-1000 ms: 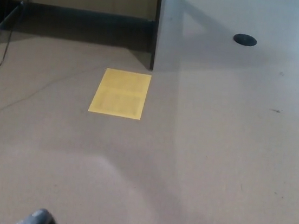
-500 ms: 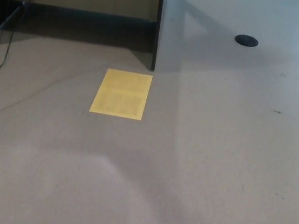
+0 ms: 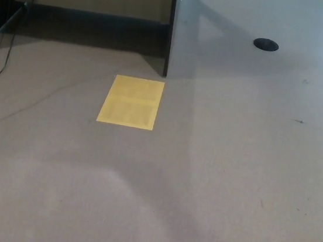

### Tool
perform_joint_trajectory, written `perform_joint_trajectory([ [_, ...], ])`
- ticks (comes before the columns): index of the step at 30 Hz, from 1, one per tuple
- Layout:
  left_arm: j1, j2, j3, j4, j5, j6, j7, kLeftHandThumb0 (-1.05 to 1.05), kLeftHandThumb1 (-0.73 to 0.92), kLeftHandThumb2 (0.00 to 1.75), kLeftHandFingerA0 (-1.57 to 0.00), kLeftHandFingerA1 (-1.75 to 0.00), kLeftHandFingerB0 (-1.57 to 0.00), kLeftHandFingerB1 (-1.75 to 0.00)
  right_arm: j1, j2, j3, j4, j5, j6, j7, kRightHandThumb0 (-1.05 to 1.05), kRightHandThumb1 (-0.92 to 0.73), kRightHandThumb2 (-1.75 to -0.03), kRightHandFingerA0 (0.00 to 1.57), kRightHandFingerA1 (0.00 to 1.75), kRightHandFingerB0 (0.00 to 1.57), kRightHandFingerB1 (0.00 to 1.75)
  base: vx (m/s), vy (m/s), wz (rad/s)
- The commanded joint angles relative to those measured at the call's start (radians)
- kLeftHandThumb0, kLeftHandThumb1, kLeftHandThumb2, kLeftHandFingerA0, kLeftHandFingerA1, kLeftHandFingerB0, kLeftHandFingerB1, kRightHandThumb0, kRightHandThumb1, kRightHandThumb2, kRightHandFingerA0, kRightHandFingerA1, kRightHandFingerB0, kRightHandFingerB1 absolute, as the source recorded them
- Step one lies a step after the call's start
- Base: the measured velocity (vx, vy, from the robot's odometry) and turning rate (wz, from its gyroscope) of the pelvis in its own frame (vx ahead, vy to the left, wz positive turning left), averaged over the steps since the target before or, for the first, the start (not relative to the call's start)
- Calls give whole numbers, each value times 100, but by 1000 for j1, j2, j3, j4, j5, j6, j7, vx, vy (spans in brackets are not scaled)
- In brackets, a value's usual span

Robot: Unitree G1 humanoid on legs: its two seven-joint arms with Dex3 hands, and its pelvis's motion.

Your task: A person is holding a plastic bag and the robot extends its left hand to grab the bag by hooking its thumb into the holes at the top and brings its hand down by its side. Then it extends its arm again to hand the plastic bag back to the person.

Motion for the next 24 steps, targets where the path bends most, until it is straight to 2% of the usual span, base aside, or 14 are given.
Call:
perform_joint_trajectory([
  [1,1,22,18,-50,-57,-45,23,-8,65,87,-91,-166,-82,-115,15,-11,0,4,-4,-8,-10,-29,-69,-61,79,61,57,43,0,0,0],
  [2,-17,19,29,-97,-75,-32,-10,-9,61,92,-88,-159,-84,-110,-5,-14,-1,4,-4,-4,-10,-28,-69,-60,78,60,58,43,0,0,0],
  [4,-19,16,43,-159,-95,-20,-47,-11,59,94,-90,-159,-85,-108,-13,-12,-5,5,1,-3,-8,-28,-69,-61,79,63,58,44,0,0,0],
  [6,-28,-7,61,-308,-148,-40,-110,-9,55,105,-98,-162,-83,-117,-10,-9,-11,5,8,-3,-6,-28,-69,-61,78,61,58,43,0,0,0],
  [8,-33,-17,71,-431,-165,-19,-158,-8,56,105,-98,-164,-79,-120,-8,-9,-13,0,10,-5,0,-28,-69,-61,77,60,57,43,0,0,0],
  [11,-67,-30,83,-588,-207,29,-245,-13,67,89,-100,-160,-77,-122,-14,-7,-22,-6,21,-16,4,-27,-69,-61,77,62,59,44,0,0,0],
  [13,-109,-36,85,-655,-230,53,-294,-12,64,92,-102,-159,-77,-122,-26,-10,-26,-6,24,-15,7,-28,-69,-61,77,62,60,44,0,0,0],
  [14,-163,-36,97,-728,-208,96,-322,-20,57,110,-122,-132,-82,-103,-26,-13,-21,-10,14,-16,-4,-27,-67,-60,79,76,60,44,0,0,0],
  [15,-178,-37,102,-758,-198,114,-334,-20,57,110,-122,-132,-82,-103,-22,-15,-20,-12,11,-19,-8,-27,-67,-60,79,76,60,44,0,0,0],
  [16,-199,-43,103,-782,-212,131,-356,-22,70,85,-98,-165,-75,-121,-20,-17,-21,-14,12,-23,-9,-26,-67,-59,81,73,59,44,0,0,0],
  [18,-272,-57,110,-849,-247,197,-431,-19,70,87,-96,-164,-74,-121,-24,-20,-28,-14,19,-39,-6,-25,-67,-59,82,73,60,45,0,0,0],
  [20,-333,-54,123,-855,-219,205,-433,-18,72,83,-94,-163,-73,-120,-34,-19,-34,-14,24,-34,1,-26,-67,-59,81,75,60,45,0,0,0],
  [22,-430,-53,134,-857,-226,235,-464,-18,70,80,-97,-161,-78,-117,-45,-18,-37,-17,24,-19,1,-28,-68,-60,79,71,61,44,0,0,0],
  [24,-498,-61,136,-863,-245,259,-503,-14,68,86,-89,-162,-78,-113,-42,-20,-40,-22,24,-8,6,-29,-69,-61,78,63,60,44,0,0,0],
])
